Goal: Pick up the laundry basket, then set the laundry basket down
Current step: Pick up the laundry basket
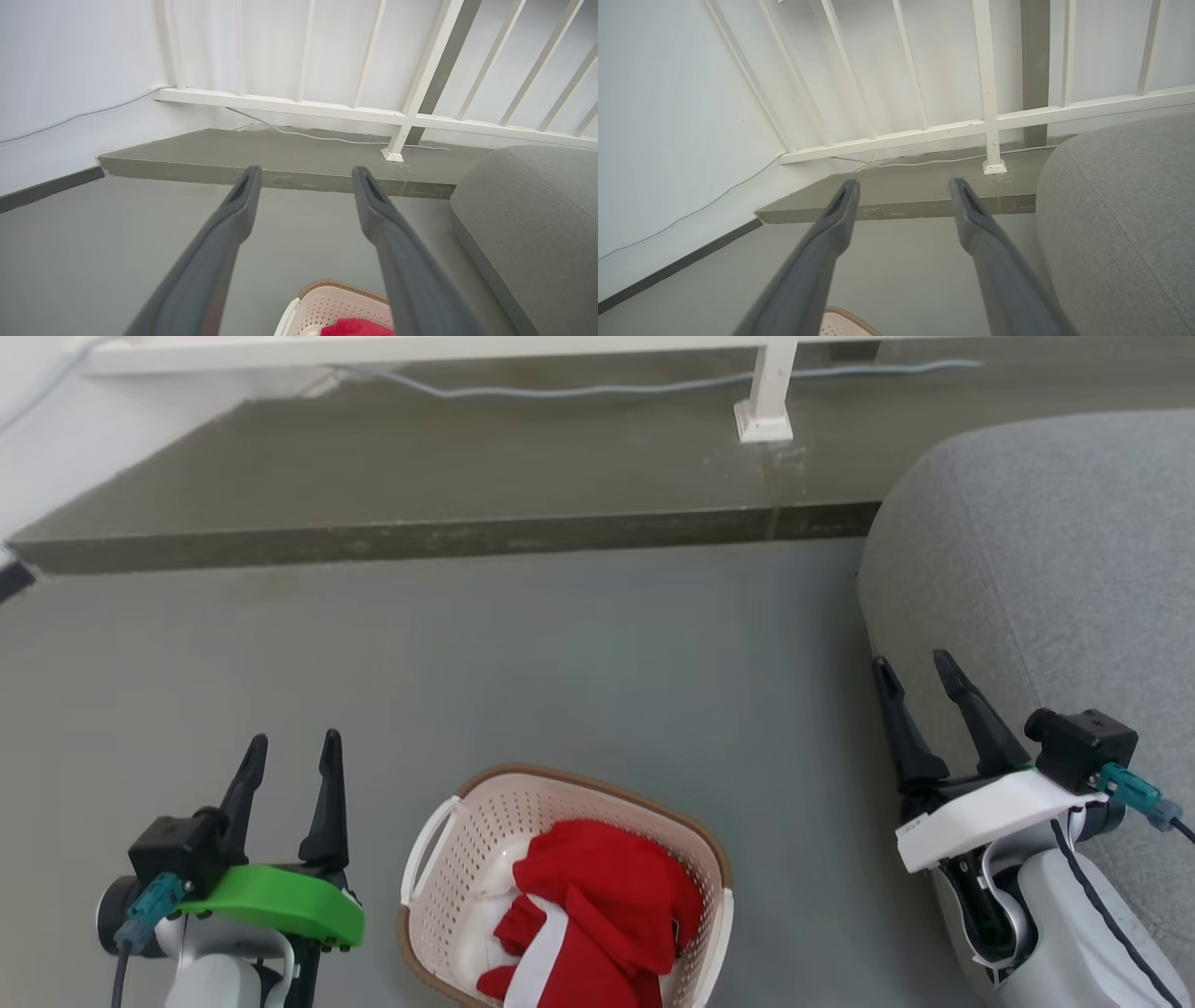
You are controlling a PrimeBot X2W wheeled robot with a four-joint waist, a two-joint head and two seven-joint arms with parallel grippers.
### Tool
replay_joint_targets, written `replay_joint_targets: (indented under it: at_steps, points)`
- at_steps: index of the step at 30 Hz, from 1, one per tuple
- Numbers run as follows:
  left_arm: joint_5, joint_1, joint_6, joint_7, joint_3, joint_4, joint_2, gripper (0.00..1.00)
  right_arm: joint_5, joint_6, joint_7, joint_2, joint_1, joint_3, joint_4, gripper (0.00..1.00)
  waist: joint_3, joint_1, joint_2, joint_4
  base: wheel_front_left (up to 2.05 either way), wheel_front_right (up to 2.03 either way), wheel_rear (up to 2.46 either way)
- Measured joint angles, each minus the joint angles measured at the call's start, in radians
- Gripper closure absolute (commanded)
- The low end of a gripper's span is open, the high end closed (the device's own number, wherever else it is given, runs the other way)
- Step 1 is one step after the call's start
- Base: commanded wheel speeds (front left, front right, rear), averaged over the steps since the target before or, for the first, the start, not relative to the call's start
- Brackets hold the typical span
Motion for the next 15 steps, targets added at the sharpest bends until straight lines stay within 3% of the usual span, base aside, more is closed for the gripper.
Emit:
replay_joint_targets:
  at_steps: [15]
  points:
    - [0.03, -0.078, -0.011, -0.003, -0.007, 0.081, 0.007, 0.0, 0.0, 0.0, 0.0, 0.002, -0.071, -0.006, -0.04, 0.0, 0.174, 0.0, 0.0, -0.026, 0.0, 0.0, 0.0]
